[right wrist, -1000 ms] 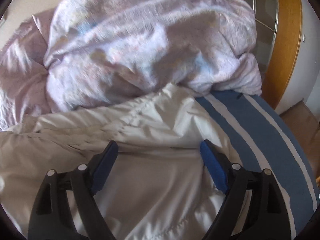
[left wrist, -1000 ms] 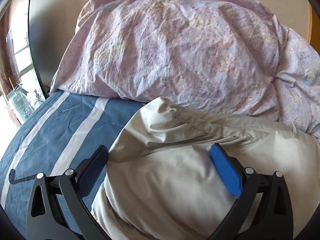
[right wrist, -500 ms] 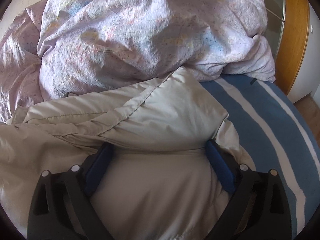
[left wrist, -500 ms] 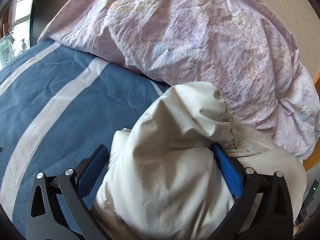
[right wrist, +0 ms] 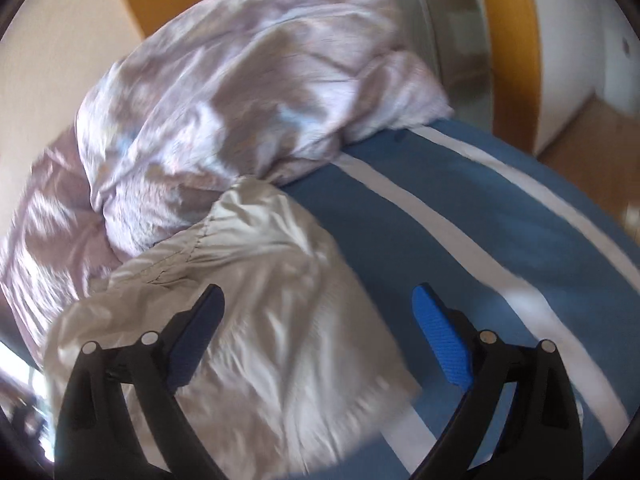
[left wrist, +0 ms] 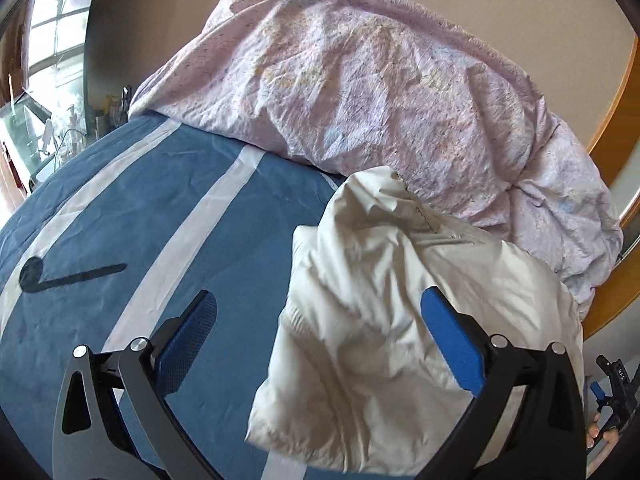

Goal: Fold large clothes

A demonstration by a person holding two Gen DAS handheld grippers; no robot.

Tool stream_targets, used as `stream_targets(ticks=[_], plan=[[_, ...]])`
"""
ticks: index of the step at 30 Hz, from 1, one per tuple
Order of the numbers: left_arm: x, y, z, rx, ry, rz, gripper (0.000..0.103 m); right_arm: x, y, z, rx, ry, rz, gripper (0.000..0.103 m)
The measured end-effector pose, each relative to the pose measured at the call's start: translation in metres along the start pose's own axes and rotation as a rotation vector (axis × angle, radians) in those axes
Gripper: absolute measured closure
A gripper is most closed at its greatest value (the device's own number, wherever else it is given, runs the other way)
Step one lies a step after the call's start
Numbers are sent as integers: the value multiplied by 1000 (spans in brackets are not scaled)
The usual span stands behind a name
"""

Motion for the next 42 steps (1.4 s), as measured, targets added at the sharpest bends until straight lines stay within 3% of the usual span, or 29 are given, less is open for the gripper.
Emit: stream_targets(ticks=[5,7,15,23,32,36,42], plan=[[-24,25,35,-31,164,93,1,39,16,26,-111,-189,-140,9],[-32,28,46,-48,234,135,1,46,10,34,-165,-257,-186,15],[-29,23,69,-42,338,163,8,40,-18,58,-261,-361,-243,26],[-11,-4,87,-96,436,209,20,26,-29,64,-255,-371,-260,36],[-2,-15,84,-42,533,236,25,27,-32,68,-214,-400,-311,49],[-11,-18,86,-27,595,256,44,26,-29,67,-192,-405,-344,65],[-10,-12,80,-7,580,307,73,19,-20,61,-166,-384,-378,75]])
Point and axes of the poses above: each gripper's, at about its wrist camera, not at the fingertips, and y roughly against the way its jaws point, x to its right, z to its underside, the point moved 4 cm from there along -y, roughly the way its jaws point, and after that the axes turned 4 degrees about z, right-handed, at the moved point
